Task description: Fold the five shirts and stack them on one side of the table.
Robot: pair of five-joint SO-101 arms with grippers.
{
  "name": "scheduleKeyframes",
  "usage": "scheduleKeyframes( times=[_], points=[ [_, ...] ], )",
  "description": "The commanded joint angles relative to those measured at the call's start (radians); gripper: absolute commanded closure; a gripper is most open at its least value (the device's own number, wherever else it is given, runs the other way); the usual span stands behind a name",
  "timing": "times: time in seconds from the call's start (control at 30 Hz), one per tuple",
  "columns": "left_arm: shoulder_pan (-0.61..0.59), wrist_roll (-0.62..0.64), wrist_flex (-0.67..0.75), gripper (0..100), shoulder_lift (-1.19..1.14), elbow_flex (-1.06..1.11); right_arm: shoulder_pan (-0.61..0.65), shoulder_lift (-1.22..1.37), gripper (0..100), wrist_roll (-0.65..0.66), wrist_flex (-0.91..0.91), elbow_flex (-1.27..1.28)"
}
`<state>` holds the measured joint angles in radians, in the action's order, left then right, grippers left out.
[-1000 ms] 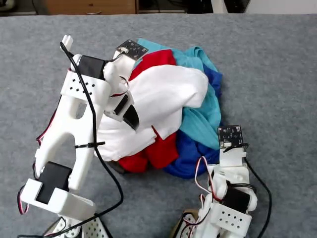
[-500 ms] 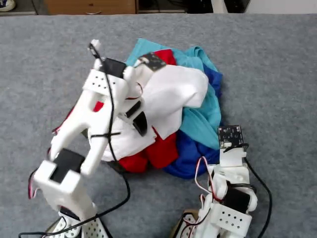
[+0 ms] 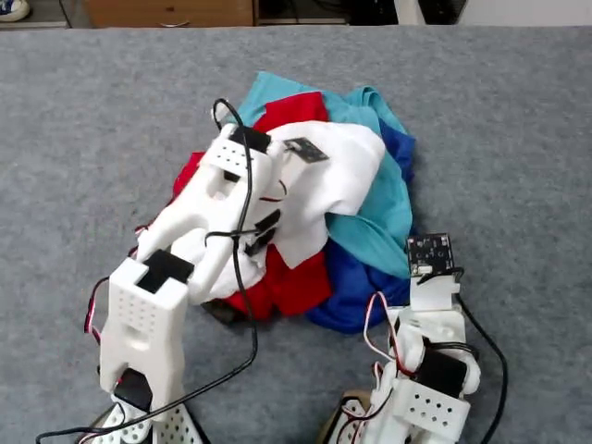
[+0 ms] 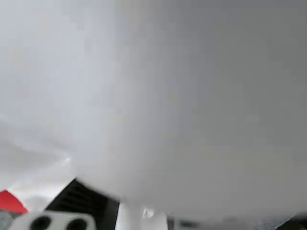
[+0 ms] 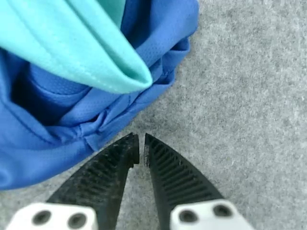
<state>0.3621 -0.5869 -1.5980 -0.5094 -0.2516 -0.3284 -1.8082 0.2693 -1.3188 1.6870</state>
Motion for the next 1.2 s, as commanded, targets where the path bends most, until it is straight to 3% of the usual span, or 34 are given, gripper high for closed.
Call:
scheduleKeyframes(
  times=[0.0, 0.1, 0.3, 0.67, 0.93, 1.17],
  points=[
    [-0.002, 0.005, -0.083, 98, 0.008, -0.135, -0.019, -0.113, 95.8, -0.005, -0.005, 0.001],
    [-0.043, 0.071, -0.158, 98, 0.045, -0.301, -0.019, -0.113, 95.8, -0.005, -0.005, 0.001],
    [-0.192, 0.164, -0.160, 98, 0.183, -0.474, -0.019, -0.113, 95.8, -0.005, -0.005, 0.001],
    [-0.652, 0.158, -0.160, 98, 0.447, -0.480, -0.019, -0.113, 95.8, -0.005, -0.005, 0.001],
    [-1.007, 0.163, -0.091, 98, 0.479, -0.460, -0.019, -0.113, 95.8, -0.005, -0.005, 0.001],
    [-1.089, 0.137, 0.068, 96, 0.395, -0.276, -0.019, -0.113, 95.8, -0.005, -0.005, 0.001]
  ],
)
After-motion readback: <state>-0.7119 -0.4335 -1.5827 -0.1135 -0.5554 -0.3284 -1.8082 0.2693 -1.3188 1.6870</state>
